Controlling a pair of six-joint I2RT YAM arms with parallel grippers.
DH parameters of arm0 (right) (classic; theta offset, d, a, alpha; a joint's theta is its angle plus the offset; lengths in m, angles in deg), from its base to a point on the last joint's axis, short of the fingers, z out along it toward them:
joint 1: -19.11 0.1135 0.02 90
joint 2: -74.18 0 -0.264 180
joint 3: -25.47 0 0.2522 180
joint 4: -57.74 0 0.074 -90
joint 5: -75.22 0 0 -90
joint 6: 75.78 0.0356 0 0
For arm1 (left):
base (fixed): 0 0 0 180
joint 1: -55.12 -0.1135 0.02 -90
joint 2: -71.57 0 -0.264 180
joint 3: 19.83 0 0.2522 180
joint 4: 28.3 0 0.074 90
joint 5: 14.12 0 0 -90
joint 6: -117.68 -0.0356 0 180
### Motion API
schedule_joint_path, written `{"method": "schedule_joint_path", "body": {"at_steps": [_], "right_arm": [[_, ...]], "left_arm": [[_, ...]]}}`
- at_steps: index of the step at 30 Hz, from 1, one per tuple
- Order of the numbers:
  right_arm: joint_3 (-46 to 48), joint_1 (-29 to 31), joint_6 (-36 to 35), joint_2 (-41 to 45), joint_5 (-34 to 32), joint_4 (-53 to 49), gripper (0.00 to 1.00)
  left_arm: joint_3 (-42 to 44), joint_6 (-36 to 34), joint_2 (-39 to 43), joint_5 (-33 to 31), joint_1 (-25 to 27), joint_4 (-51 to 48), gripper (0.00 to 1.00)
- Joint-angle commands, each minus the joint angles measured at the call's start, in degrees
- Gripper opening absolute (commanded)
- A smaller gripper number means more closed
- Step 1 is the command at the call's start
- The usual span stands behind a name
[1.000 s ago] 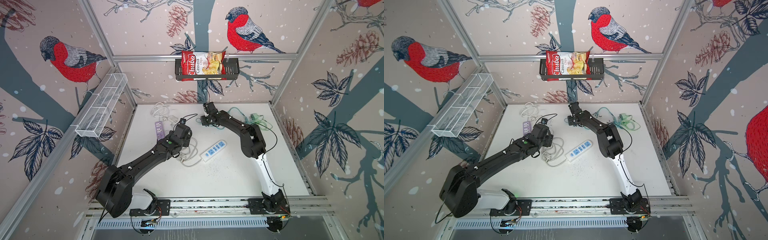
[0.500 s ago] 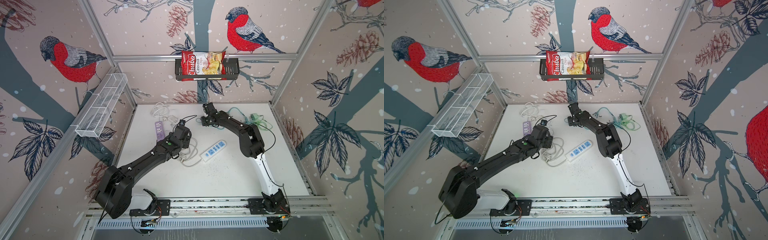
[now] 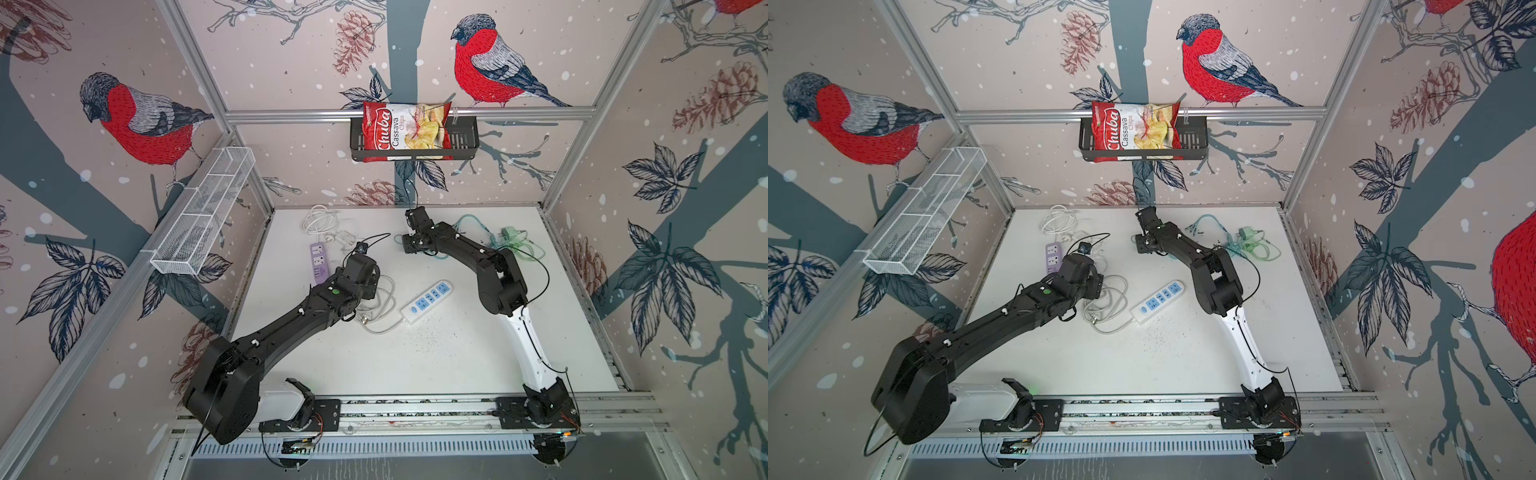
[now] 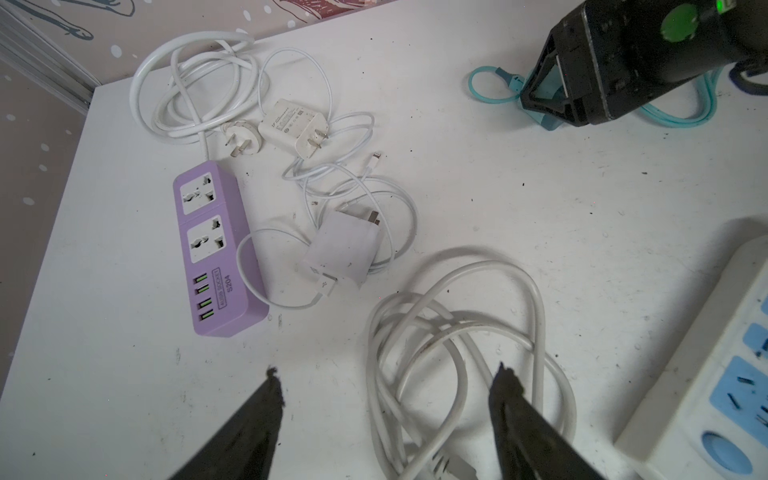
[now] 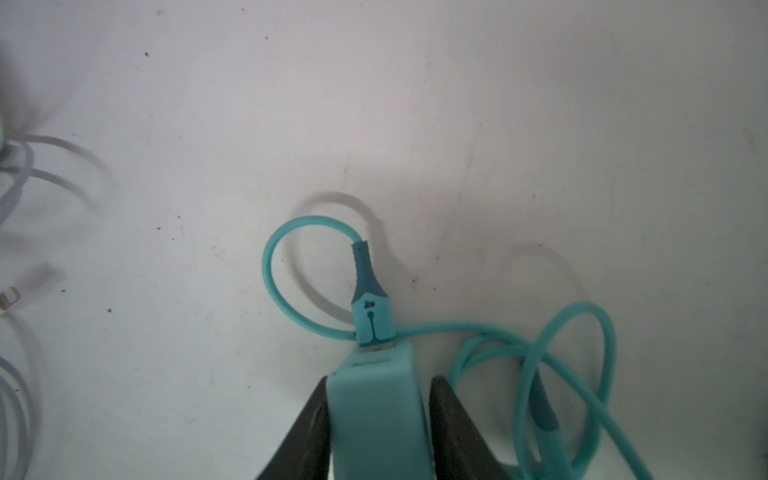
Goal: Insert the plug
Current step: 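Lift the teal charger with the right gripper and carry it toward the white strip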
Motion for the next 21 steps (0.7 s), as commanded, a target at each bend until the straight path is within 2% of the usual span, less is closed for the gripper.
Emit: {"method": "schedule_joint_path", "body": {"at_steps": [1,7,12,14,16,21], "right_arm": [[0.7,0.1,1.2,1.1,-2.2,-1.0,0.36],[2.5,0.1,4.5,4.1,-3.5,-1.5,0.23],[10.8,-0.9,12.6,13.6,-7.4,-2.4,0.17],[17.6,-2.2,16.8,19.7,-7.7,-1.4,0.16],[25.8,-3.7,19.8,26.3,-7.4,0.3,0.16],[47.1,-7.5,24.7,46.1,-8.5,2.9,0.16]], "left_arm": [[0.3,0.8,0.7,0.1,-0.1,1.4,0.77],[0.8,1.8,0.5,1.6,-0.1,2.2,0.77],[-0.1,3.1,-0.6,5.1,-0.1,2.3,0.78],[-1.2,3.1,-1.0,7.7,-0.2,1.8,0.79],[-2.1,3.6,-1.0,9.7,-0.1,1.9,0.85],[-3.9,3.6,-1.3,12.5,0.8,2.0,0.83]]}}
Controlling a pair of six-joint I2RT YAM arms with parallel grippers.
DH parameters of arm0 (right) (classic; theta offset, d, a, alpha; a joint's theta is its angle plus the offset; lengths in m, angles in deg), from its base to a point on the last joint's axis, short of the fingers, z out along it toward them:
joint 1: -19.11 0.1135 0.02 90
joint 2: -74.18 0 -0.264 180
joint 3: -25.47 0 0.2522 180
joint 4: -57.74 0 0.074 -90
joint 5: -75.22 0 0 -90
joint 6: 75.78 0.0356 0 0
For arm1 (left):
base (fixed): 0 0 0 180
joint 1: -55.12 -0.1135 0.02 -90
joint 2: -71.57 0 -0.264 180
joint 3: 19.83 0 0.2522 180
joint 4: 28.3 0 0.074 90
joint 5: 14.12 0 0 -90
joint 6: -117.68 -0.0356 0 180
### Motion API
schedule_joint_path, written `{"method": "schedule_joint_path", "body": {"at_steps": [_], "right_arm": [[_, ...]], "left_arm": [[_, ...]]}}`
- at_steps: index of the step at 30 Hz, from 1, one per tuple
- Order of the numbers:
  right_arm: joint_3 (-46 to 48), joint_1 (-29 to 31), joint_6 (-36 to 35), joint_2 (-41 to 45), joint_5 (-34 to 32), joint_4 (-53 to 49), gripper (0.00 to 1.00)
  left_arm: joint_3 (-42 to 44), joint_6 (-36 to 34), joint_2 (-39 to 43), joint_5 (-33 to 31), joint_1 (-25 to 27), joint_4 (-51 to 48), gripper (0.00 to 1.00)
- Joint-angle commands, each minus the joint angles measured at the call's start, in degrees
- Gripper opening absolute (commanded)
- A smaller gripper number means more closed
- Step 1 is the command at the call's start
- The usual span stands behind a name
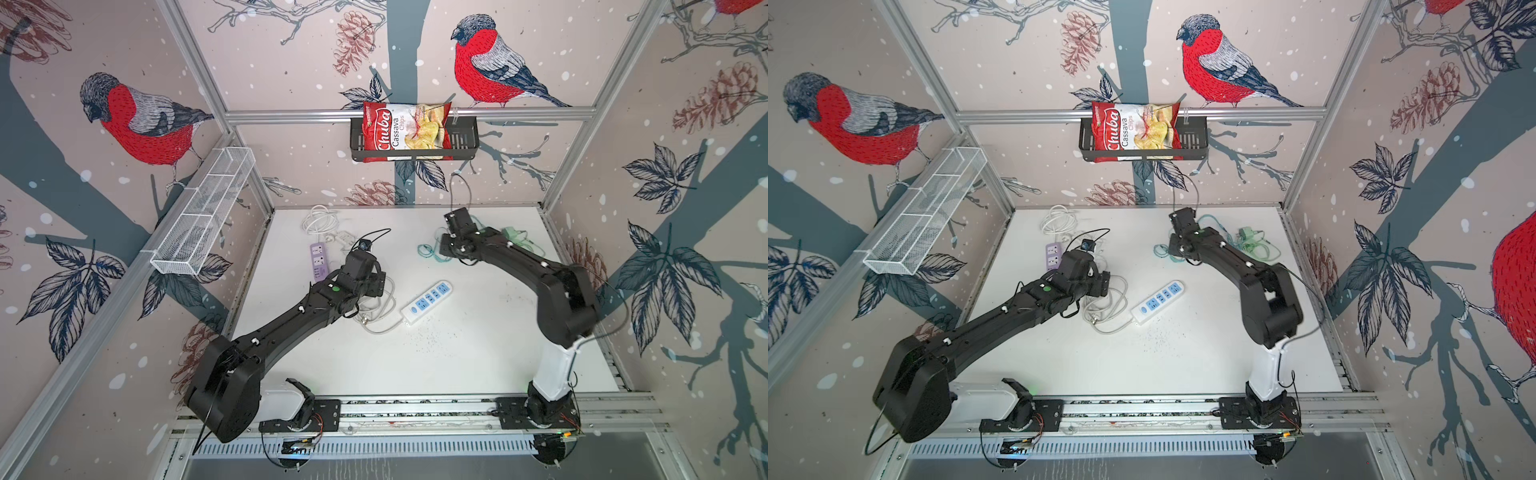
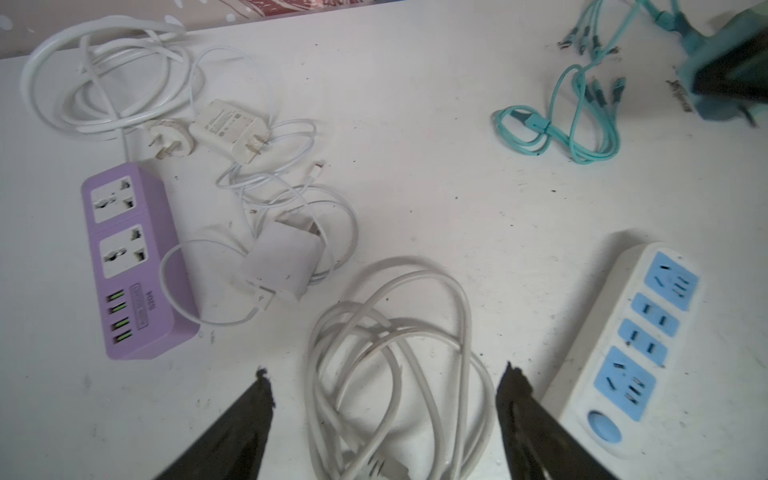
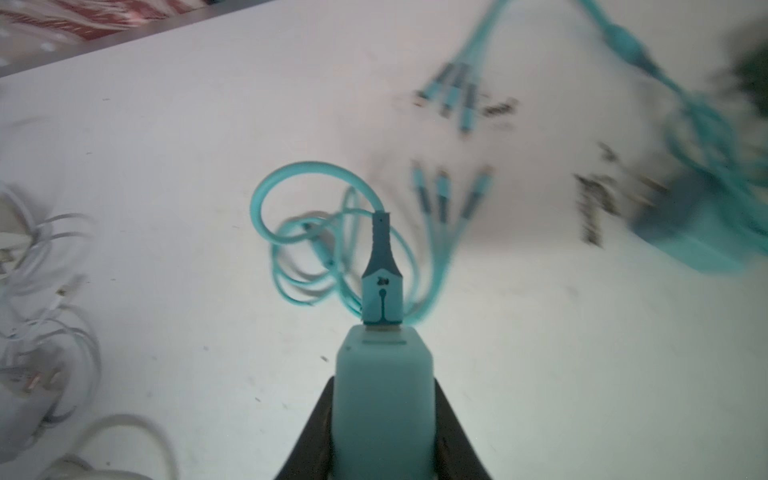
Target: Insert the plug
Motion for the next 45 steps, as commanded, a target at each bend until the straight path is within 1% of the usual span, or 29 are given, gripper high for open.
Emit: {"method": "schedule_joint_path", "body": {"at_steps": [1,4,6,10,13,17,19,23,27,30,31,35,40,45], "right_arm": [[11.3,-1.8,6.7,12.4,-1.5,1.7,0.16],[20.7,-1.8,10.4,26.3,-4.0,-0.1,0.16],[24.6,-1.4,12.6,35.3,-6.2,-3.0,0.17],[27.0,0.3,17.2,50.1,-12.6,-12.8,0.17],[27.7,0.7,20.4,58.1,-16.4,-19.4,0.17],[31.2,1.0,23.8,64.3,-14.9,-21.9,0.17],[33.3,1.8,25.5,65.3,-13.8,-21.9,0.18],[38.8,5.8,31.3,66.1,-13.9,-21.1,0.21],[46.2,10.2,37.1,65.0,-13.6,-15.7,0.20],[50.5,13.7,40.3,61.7,-12.6,-9.5,0.19],[50.8,14.8,41.3,59.7,-12.6,-8.1,0.18],[50.4,22.0,47.2,52.3,-16.5,-6.7,0.18],[50.1,26.4,51.1,44.2,-16.0,-0.2,0.19],[47.6,29.9,54.0,37.1,-16.1,1.5,0.20]], "left_arm": [[-1.8,0.9,-0.5,2.4,0.9,0.6,0.83],[-3.9,1.5,-1.4,-0.2,2.8,-0.8,0.83],[-4.4,2.0,-1.6,-1.2,4.3,-0.8,0.83],[-4.2,4.0,-1.1,-2.9,7.9,0.4,0.83],[-3.6,5.6,-0.5,-3.3,10.4,0.5,0.83],[-3.3,7.1,0.5,-5.1,13.8,-0.5,0.83],[-2.8,7.6,1.3,-6.5,15.2,-0.6,0.83],[-1.0,9.5,3.9,-8.4,16.5,1.1,0.83],[0.3,11.1,5.7,-10.1,16.5,2.1,0.84],[2.3,12.7,7.3,-10.9,16.6,3.6,0.84],[3.6,13.1,8.1,-11.0,16.6,4.6,0.84],[7.7,14.6,11.5,-11.6,16.7,7.5,0.84],[10.9,16.5,14.0,-12.7,16.9,7.6,0.84],[12.6,16.3,13.8,-12.0,16.9,8.8,0.84]]}}
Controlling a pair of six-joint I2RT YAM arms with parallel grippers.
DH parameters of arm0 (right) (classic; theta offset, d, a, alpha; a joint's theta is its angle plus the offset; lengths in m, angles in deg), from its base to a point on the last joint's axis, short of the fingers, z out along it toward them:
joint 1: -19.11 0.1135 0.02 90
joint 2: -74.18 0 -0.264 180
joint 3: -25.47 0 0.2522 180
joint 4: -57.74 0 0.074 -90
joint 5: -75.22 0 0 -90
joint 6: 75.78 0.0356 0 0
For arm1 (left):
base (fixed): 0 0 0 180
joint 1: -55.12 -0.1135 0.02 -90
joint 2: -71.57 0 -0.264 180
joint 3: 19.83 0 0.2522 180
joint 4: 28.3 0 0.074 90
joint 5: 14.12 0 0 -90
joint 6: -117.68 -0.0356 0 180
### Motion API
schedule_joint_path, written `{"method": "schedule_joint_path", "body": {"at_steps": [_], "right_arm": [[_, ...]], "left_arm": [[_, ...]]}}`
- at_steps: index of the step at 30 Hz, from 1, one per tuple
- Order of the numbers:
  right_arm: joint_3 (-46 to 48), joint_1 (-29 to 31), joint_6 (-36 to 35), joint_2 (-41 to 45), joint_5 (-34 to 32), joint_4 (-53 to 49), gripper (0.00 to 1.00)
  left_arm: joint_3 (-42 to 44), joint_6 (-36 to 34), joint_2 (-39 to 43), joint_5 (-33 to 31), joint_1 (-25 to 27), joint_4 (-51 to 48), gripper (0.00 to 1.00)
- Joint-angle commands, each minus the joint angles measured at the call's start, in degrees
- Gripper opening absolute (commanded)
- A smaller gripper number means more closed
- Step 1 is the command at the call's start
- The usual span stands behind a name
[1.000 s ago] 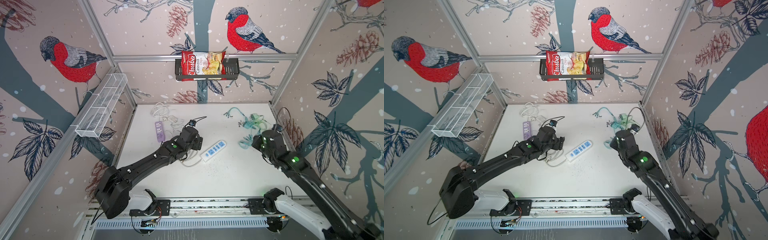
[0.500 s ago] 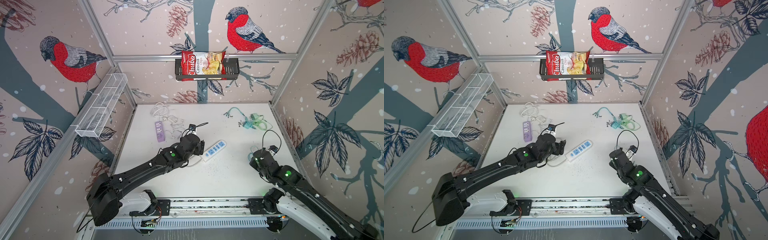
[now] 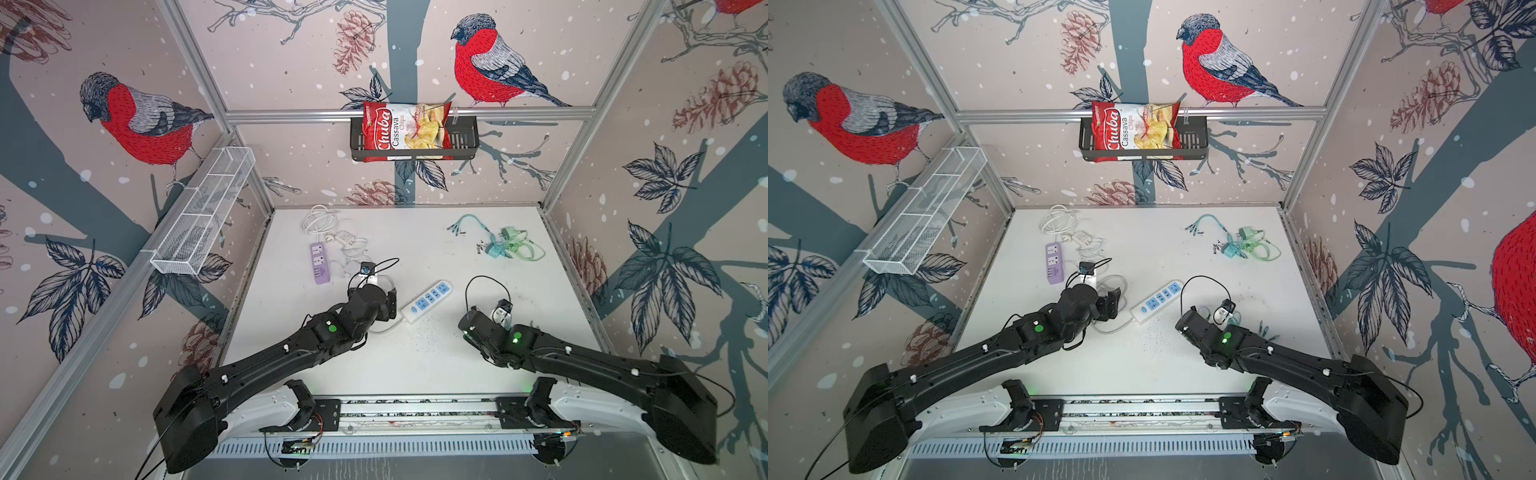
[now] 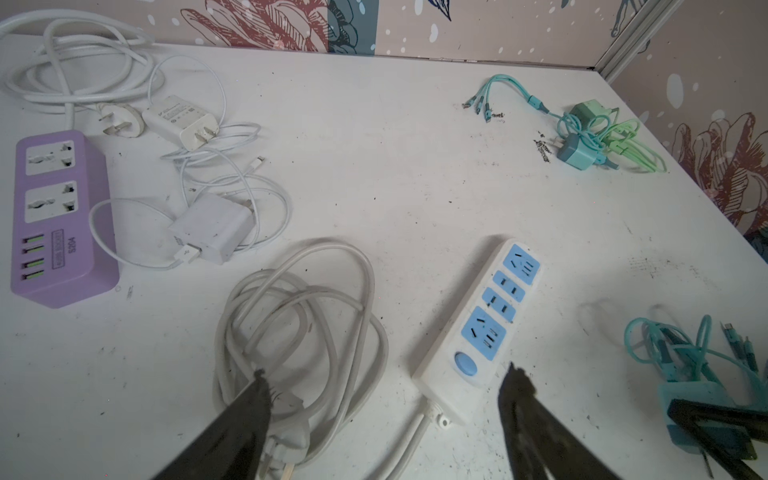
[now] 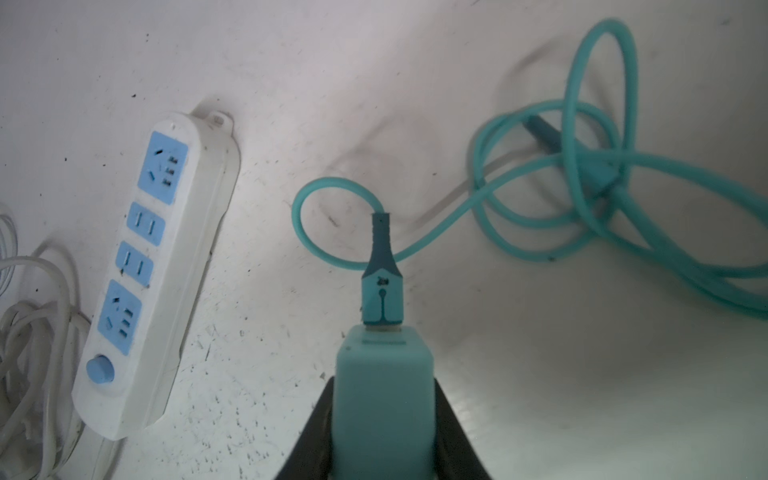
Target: Insert the plug
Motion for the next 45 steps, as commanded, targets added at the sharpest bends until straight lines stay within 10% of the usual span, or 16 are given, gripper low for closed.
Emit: {"method": "schedule_joint_path", "body": {"at_steps": [1,18,29,32,45], "right_arm": [[-1.3,1.5,3.7,-3.1,-0.9,3.3,0.20],[-2.3,5.8,7.1,-14.5,1.6,8.0,0.22],[-5.4,5.7,5.4,-14.9,2.0,6.7,0.56],[-5.9,5.7,5.2,-12.9,1.7,5.2,0.62],[1.3,0.8,2.8,11.6,-4.2,-2.0,0.69]], "left_arm": [[0.5,0.5,-0.5,-0.4,0.0,3.4,0.84],[5.9,-1.5,0.1,2.0,0.2,6.5,0.85],[6.0,-2.4,-2.4,4.6,0.4,6.8,0.86],[5.9,-3.3,-2.6,5.7,0.8,6.8,0.98],[-4.9,-7.0,-17.5,5.9,16.4,7.1,0.96]]}}
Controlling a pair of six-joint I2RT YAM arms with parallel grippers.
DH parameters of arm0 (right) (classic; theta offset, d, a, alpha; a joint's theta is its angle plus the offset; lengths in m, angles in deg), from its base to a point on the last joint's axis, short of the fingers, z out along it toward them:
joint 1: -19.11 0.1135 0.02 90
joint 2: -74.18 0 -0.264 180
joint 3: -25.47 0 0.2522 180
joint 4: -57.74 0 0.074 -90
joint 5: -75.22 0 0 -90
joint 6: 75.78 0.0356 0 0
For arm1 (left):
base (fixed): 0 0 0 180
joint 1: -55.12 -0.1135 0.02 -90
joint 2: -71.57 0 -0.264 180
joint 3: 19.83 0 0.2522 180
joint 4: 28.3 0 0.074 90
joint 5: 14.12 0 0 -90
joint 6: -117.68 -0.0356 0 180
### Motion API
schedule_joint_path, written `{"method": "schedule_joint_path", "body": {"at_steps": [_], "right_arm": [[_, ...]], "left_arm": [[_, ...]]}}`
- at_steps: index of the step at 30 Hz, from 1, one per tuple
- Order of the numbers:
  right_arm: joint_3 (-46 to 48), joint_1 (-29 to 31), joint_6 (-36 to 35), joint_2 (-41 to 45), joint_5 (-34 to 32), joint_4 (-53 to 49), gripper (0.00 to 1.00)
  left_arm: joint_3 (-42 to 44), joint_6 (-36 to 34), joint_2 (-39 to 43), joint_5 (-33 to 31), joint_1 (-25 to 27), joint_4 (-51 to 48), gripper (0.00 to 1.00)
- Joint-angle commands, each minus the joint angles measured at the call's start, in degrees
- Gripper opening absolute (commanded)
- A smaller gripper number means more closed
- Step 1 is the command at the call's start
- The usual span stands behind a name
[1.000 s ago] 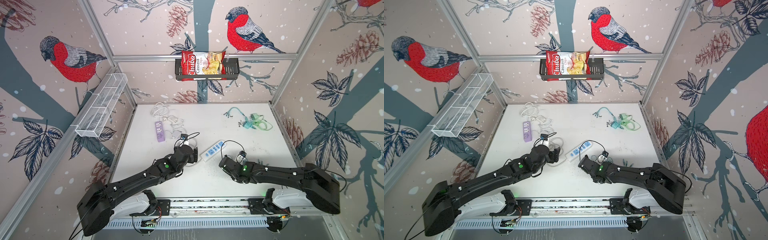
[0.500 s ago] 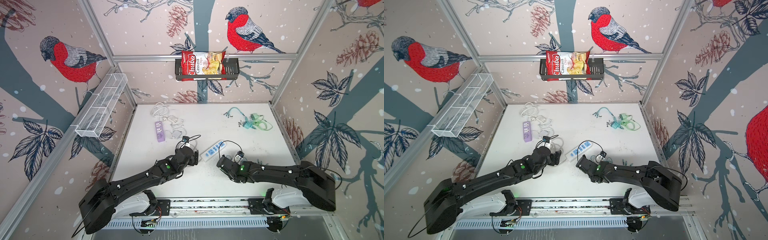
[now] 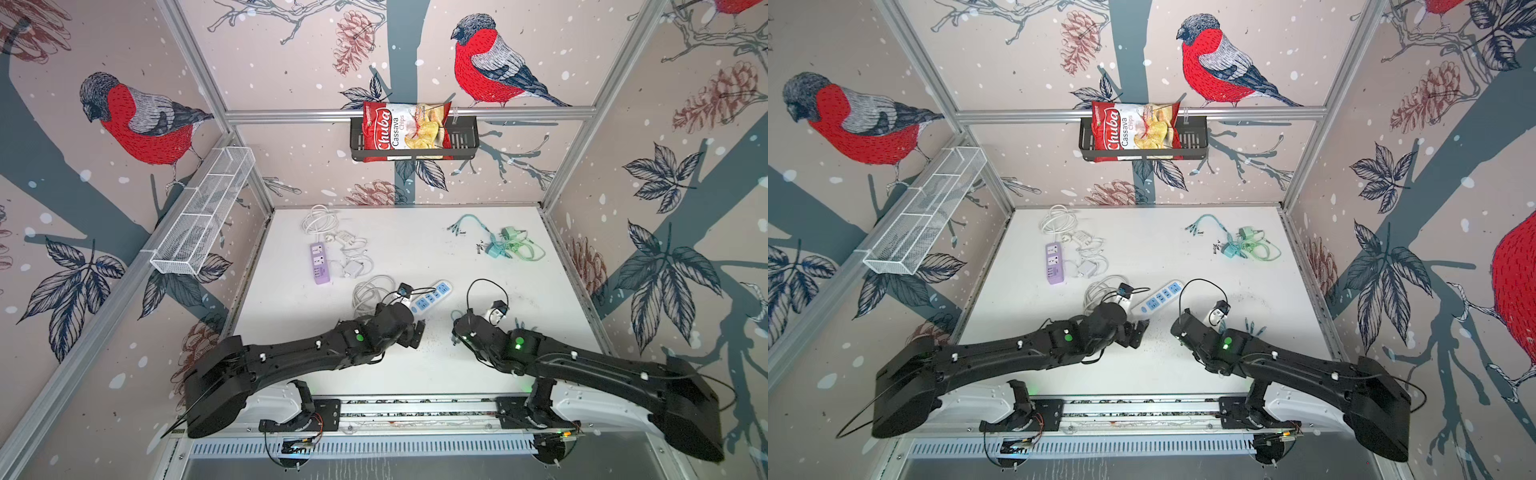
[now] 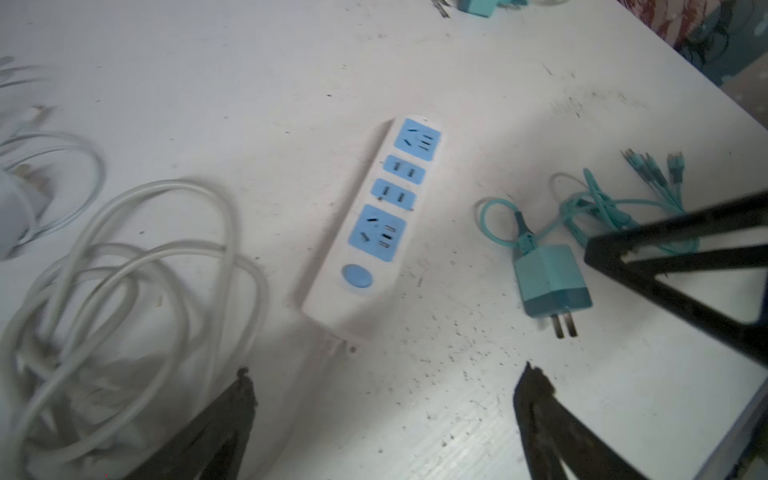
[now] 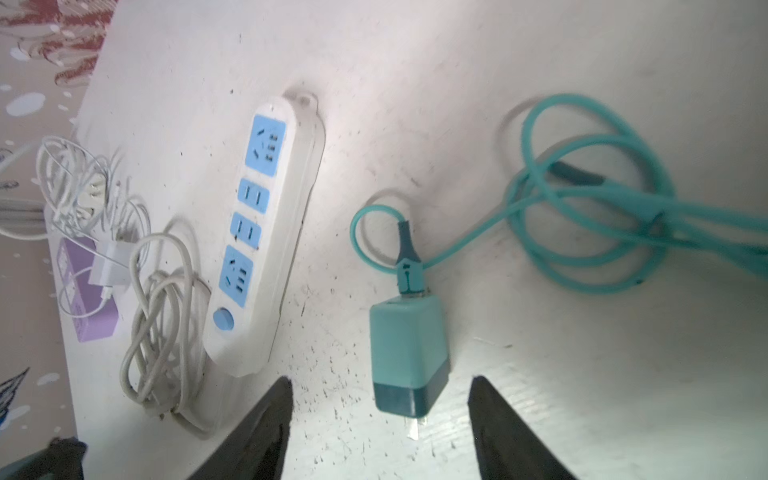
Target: Insert the plug
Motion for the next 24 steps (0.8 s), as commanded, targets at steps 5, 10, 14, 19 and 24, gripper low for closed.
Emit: {"method": "schedule_joint_path", "body": {"at_steps": [5,10,14,19,24], "right_arm": [[1.7,-16.7,-17.4,16.8,-0.6,-4.0,0.70],[0.7,-33.1,-30.3,19.9,11.9,-2.6,0.70],[0.8,-38.7,-36.1,16.1,18.0,-0.5,0.70],[0.7,-41.3,-40.3,12.7,22.2,2.5,0.67],[-0.7,-44.1,-43.8,10.6,24.6,3.5,0.65]], "left_arm": [[-12.1,-3.1,-14.1,1.4,5.9,-3.9,0.93],[-17.6,-2.9,-19.9,3.2,7.5,-6.1,0.91],[-20.5,-1.8,-22.9,6.2,7.6,-6.6,0.90],[-22.0,0.0,-26.1,7.3,8.0,-4.1,0.87],[-24.0,2.3,-29.3,6.6,8.0,-4.0,0.81]]}}
